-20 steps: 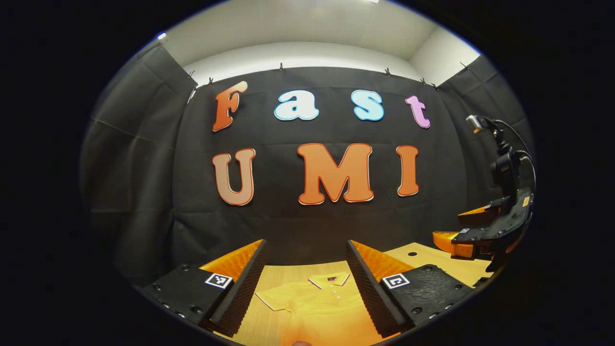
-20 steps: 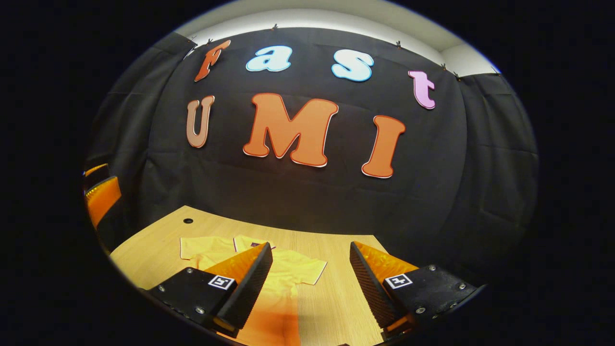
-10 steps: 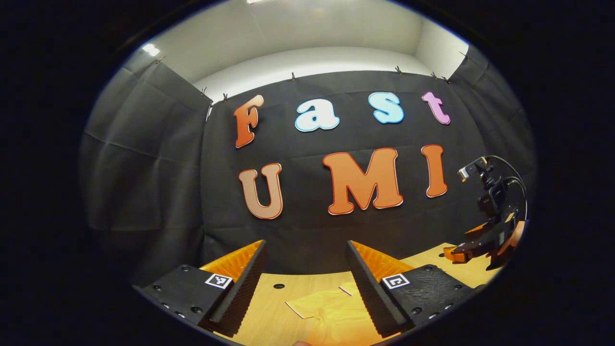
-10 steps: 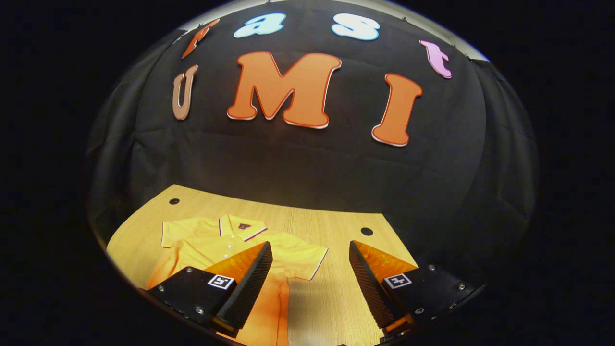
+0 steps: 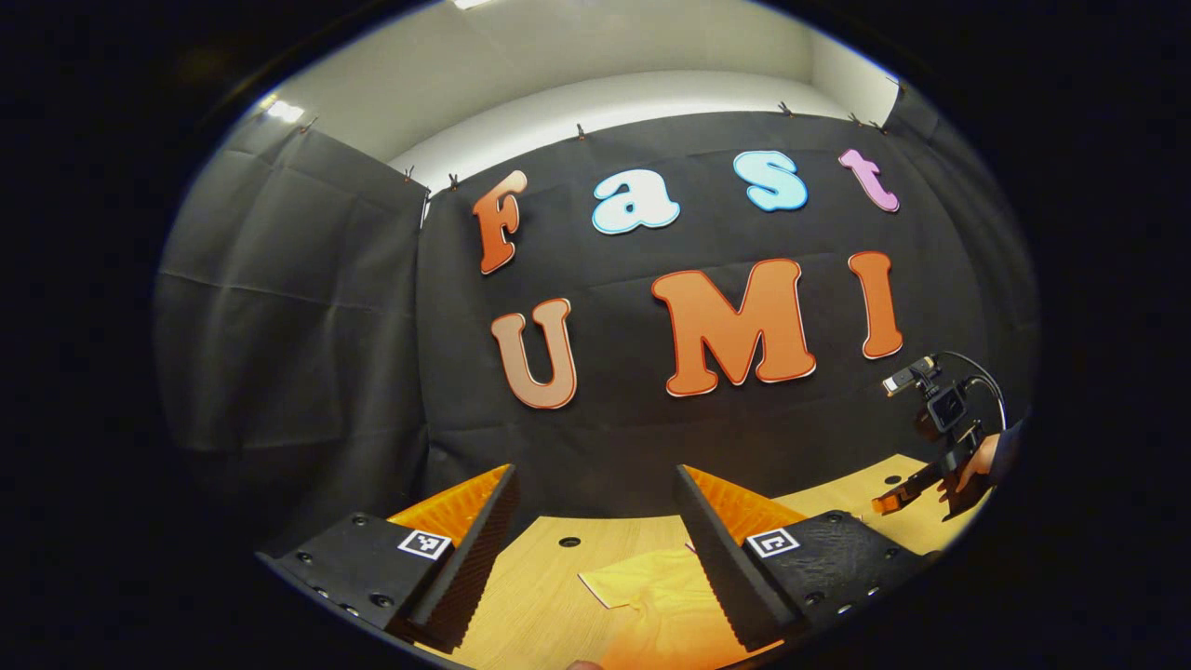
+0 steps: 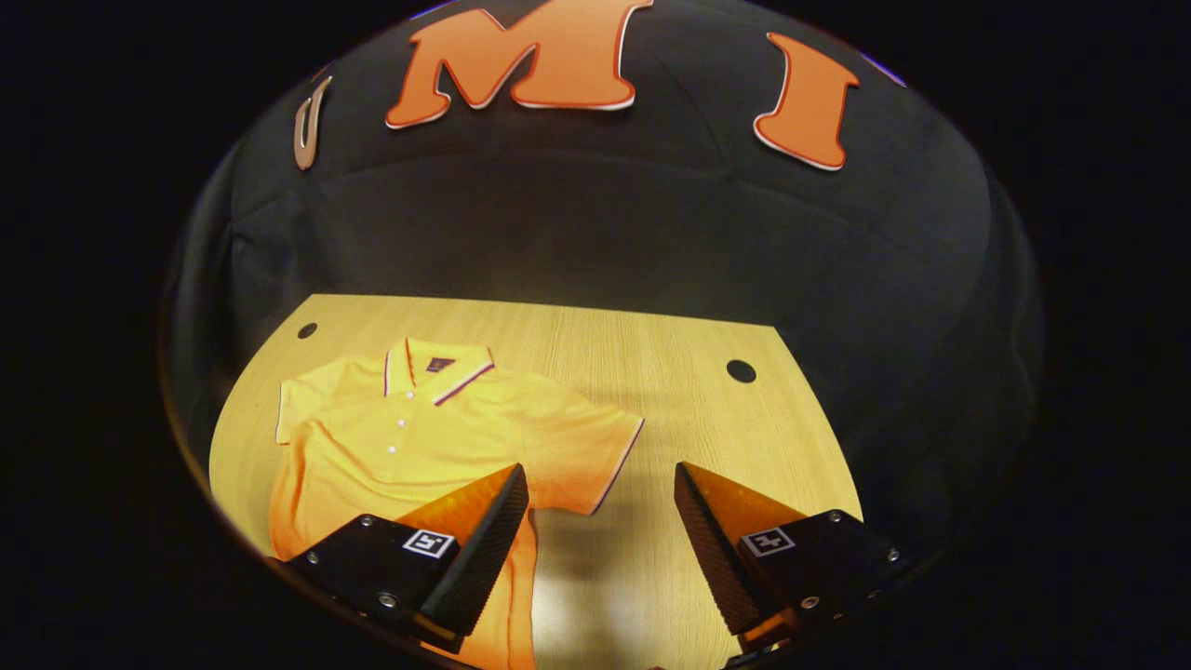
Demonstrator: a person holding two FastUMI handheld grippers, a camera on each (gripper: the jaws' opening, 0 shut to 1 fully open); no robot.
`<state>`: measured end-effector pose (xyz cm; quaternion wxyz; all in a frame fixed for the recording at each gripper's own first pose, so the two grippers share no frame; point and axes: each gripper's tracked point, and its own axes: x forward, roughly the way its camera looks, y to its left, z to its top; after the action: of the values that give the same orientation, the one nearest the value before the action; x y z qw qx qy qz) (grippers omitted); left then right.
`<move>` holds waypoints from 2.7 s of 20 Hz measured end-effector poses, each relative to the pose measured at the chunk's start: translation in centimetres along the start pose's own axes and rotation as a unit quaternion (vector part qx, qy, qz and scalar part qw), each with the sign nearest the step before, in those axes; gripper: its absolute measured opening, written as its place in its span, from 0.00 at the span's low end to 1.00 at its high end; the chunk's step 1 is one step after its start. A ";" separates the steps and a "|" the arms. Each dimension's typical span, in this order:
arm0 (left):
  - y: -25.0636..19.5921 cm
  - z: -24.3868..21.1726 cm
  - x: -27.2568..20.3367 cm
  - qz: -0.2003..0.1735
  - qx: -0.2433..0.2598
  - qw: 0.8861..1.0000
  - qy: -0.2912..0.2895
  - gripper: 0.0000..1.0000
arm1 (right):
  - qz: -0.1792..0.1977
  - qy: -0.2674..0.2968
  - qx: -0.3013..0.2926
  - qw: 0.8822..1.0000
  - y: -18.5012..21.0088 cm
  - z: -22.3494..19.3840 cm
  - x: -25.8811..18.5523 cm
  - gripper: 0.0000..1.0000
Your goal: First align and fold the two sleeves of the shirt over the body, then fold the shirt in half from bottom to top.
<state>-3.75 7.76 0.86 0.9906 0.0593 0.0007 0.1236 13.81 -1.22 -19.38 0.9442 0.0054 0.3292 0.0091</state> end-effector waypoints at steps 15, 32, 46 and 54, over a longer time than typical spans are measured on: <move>0.1 -5.2 0.6 0.072 -0.004 0.993 0.090 0.99 | 0.048 0.271 0.073 0.959 -0.4 -5.3 11.6 0.92; -1.7 -7.8 1.2 0.084 -0.003 0.987 0.139 0.99 | 0.081 0.296 0.060 0.950 2.1 -6.0 14.6 0.11; -1.7 -8.9 0.7 0.076 0.002 0.985 0.154 0.99 | 0.066 0.297 0.107 0.947 0.9 -5.5 14.9 0.18; -2.8 -9.7 1.1 0.063 -0.002 0.984 0.164 0.99 | 0.043 0.279 0.036 0.959 1.4 -5.5 15.5 0.54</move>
<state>-2.14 6.50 -9.05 0.9673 0.0357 0.1595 0.1938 22.49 0.49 -33.28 0.8130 0.0508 0.5787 0.0388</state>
